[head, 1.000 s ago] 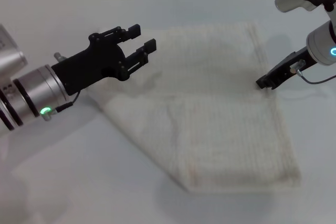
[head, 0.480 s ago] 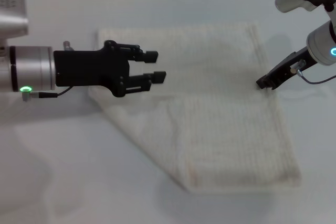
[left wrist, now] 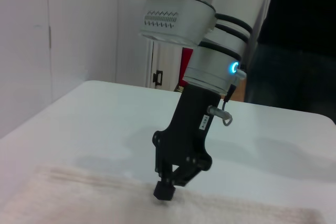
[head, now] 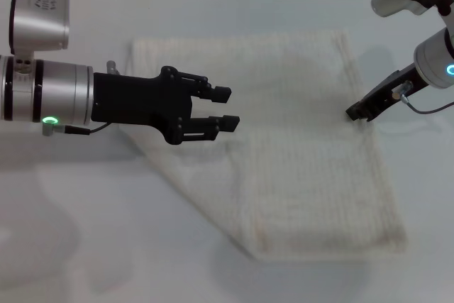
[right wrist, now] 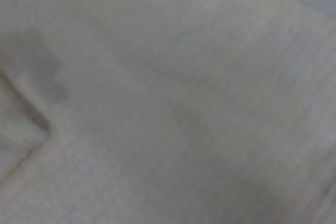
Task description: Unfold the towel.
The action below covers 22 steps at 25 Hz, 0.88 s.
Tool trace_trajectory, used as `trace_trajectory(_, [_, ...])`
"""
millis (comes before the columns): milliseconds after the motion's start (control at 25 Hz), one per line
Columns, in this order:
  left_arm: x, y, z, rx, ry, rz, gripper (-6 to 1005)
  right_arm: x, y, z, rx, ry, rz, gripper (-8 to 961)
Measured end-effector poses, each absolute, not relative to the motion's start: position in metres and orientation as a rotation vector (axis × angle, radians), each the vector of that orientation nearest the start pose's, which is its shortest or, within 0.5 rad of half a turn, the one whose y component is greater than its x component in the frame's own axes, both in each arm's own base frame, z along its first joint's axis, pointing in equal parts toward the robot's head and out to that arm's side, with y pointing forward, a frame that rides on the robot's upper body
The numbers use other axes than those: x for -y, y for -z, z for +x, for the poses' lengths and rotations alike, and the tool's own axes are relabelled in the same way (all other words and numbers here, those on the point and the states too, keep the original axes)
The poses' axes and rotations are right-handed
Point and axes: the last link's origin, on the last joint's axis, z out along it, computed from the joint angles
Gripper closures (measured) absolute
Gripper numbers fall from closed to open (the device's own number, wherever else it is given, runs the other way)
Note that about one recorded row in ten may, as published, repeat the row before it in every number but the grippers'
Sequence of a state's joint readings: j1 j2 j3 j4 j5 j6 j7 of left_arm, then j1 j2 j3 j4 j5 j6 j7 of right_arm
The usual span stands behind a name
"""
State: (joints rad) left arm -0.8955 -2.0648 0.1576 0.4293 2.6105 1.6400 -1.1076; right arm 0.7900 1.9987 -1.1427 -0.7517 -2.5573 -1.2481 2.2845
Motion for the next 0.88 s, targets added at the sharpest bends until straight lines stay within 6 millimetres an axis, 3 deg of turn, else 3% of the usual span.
trace_trajectory(880, [-0.359, 0.047, -0.207, 0.277, 0.618, -2.994, 507, -0.406, 0.008, 0.246, -1.017, 0.403, -2.548, 955])
